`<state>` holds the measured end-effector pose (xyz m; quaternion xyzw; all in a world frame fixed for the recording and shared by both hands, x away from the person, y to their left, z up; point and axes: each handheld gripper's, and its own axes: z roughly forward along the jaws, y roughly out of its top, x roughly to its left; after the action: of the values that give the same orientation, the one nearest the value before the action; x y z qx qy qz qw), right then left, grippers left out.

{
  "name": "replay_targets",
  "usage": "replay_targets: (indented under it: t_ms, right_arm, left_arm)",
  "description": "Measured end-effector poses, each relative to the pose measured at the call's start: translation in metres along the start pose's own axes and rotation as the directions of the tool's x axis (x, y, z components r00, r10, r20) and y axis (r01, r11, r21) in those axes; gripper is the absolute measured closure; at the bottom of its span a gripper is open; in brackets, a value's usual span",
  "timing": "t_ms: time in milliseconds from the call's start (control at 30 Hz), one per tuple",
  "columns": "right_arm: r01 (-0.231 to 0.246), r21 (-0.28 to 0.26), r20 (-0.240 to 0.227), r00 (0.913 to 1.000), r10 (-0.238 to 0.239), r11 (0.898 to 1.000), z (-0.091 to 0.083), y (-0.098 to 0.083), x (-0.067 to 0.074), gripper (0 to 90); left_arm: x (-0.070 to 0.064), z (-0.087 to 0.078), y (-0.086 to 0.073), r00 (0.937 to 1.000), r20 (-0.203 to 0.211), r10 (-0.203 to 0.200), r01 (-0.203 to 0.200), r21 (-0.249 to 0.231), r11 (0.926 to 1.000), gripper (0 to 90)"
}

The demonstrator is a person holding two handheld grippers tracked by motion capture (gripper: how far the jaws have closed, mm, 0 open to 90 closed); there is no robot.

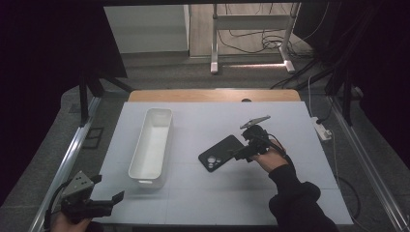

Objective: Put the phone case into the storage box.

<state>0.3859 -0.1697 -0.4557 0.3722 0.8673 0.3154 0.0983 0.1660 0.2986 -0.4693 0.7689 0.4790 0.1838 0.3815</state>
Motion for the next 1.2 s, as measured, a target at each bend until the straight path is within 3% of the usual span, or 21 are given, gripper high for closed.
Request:
replay_targets:
  t_ms: [133,733,900,933,1200]
  right_arm:
    - [-0.012,0.012,-0.004,0.9999,0.012,1.000,0.009,0.003,-0.004,0.0]
    - [0.040,0.081,0.051,0.9977,-0.044,0.996,0.039,0.035,-0.007,1.5]
    - [0.057,0.098,0.075,0.9951,-0.064,0.994,0.043,0.039,-0.009,19.5]
    - [0.057,0.098,0.075,0.9951,-0.064,0.994,0.043,0.039,-0.009,19.5]
    - [0.112,0.133,0.070,0.9901,-0.122,0.985,0.045,0.040,-0.012,76.7]
  left_arm:
    - [0.000,0.000,0.000,1.0000,0.001,0.000,0.000,0.000,1.0000,2.8]
    - [0.000,0.000,0.000,1.0000,0.004,0.000,0.000,0.000,1.0000,2.8]
    - [0.001,0.000,0.000,1.0000,0.005,-0.002,0.002,-0.002,1.0000,2.8]
    - [0.001,0.000,0.000,1.0000,0.005,-0.002,0.002,-0.002,1.0000,2.8]
    - [0.000,0.000,0.000,1.0000,0.006,0.002,-0.002,0.002,1.0000,2.9]
